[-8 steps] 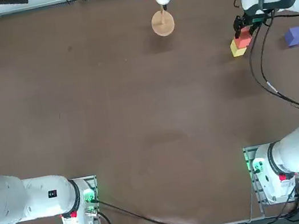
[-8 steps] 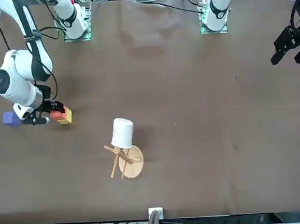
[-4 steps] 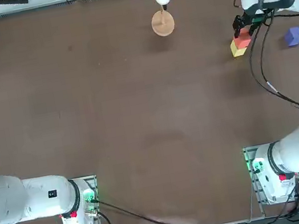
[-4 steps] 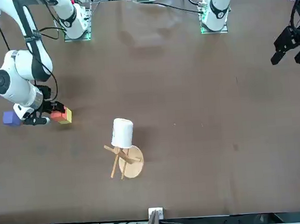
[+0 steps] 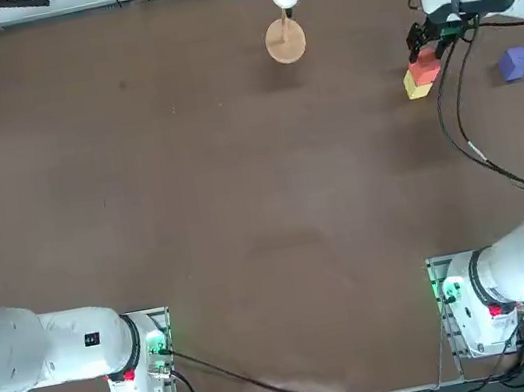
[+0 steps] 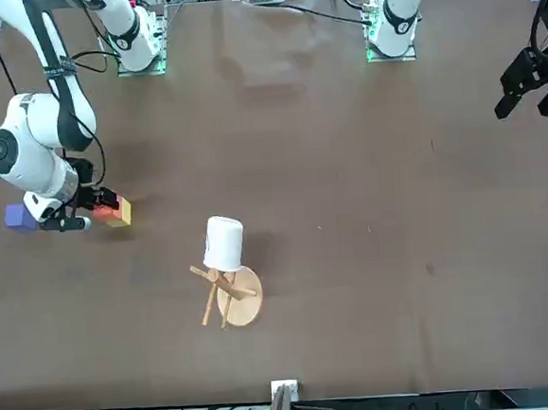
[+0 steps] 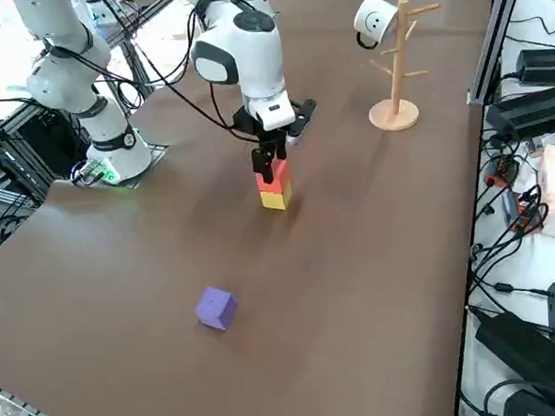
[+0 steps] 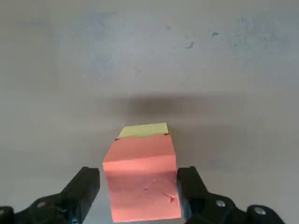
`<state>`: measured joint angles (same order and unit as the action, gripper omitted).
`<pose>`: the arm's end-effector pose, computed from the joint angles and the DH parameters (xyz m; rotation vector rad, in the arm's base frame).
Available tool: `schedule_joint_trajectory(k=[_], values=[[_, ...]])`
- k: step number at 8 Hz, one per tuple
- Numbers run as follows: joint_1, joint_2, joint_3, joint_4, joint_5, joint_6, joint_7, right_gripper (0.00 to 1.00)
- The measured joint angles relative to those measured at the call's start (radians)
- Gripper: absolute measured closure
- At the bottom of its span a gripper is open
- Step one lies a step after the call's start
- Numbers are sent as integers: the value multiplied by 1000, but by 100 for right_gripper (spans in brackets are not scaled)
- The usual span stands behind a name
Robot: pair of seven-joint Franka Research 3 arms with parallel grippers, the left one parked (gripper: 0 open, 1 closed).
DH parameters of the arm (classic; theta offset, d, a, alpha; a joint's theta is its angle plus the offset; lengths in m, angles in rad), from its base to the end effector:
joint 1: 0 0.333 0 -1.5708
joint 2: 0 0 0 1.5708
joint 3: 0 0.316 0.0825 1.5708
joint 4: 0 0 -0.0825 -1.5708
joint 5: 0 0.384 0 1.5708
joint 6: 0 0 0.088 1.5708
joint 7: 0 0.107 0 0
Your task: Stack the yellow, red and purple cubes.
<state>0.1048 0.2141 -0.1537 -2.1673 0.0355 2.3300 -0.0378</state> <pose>0.5540 -0.0259 0.2928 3.1349 -0.0525 -0.0765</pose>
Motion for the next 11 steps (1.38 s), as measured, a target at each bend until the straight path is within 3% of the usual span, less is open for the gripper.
schedule_joint_trajectory(k=[7, 11], values=[[1, -24, 2, 14, 0, -45, -1, 0], [-13, -98, -8, 26, 0, -110, -14, 0]])
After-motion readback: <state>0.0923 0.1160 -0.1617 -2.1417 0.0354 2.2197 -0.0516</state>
